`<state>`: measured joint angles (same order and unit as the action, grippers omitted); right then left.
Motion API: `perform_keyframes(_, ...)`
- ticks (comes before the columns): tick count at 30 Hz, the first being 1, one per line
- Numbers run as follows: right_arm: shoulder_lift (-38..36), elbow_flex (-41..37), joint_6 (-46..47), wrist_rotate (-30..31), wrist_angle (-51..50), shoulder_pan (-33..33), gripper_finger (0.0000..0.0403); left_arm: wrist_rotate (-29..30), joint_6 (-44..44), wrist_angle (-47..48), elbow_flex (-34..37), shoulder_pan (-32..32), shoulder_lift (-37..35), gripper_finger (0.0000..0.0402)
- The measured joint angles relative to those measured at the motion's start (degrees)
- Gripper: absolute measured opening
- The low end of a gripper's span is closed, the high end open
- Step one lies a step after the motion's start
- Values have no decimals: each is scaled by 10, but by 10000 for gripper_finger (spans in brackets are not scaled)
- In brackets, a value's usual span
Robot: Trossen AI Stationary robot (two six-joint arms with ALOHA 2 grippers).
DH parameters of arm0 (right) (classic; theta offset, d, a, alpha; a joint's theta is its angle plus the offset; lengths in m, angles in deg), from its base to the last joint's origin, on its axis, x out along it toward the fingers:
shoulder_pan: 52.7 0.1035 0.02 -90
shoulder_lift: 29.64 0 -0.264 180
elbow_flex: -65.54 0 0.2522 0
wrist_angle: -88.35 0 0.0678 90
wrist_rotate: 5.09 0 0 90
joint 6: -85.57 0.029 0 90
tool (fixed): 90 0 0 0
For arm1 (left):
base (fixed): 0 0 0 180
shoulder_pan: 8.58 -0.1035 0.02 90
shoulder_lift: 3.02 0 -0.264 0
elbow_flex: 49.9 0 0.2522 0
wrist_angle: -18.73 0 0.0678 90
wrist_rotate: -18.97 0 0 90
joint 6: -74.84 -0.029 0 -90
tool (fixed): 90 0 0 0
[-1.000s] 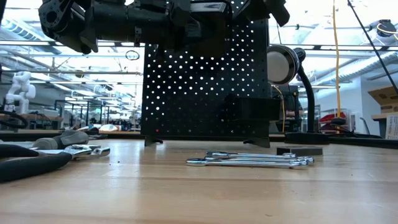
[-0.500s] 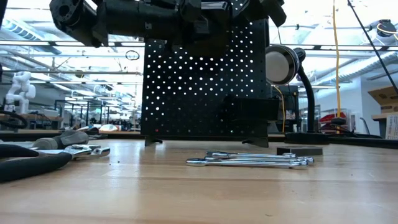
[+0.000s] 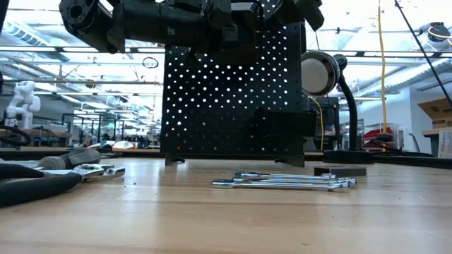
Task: Hang tools onto peg board
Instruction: Adjust the black pegboard on the table
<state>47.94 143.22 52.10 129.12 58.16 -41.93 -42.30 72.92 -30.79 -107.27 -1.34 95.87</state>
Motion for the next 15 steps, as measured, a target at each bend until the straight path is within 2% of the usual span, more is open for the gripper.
perform_keyframes(7,0,0,13,-3,0,0,3,15,0,-6,0,-4,0,31)
perform_keyframes(15,2,0,15,-11,-1,0,31,22,1,-13,-2,-13,0,31)
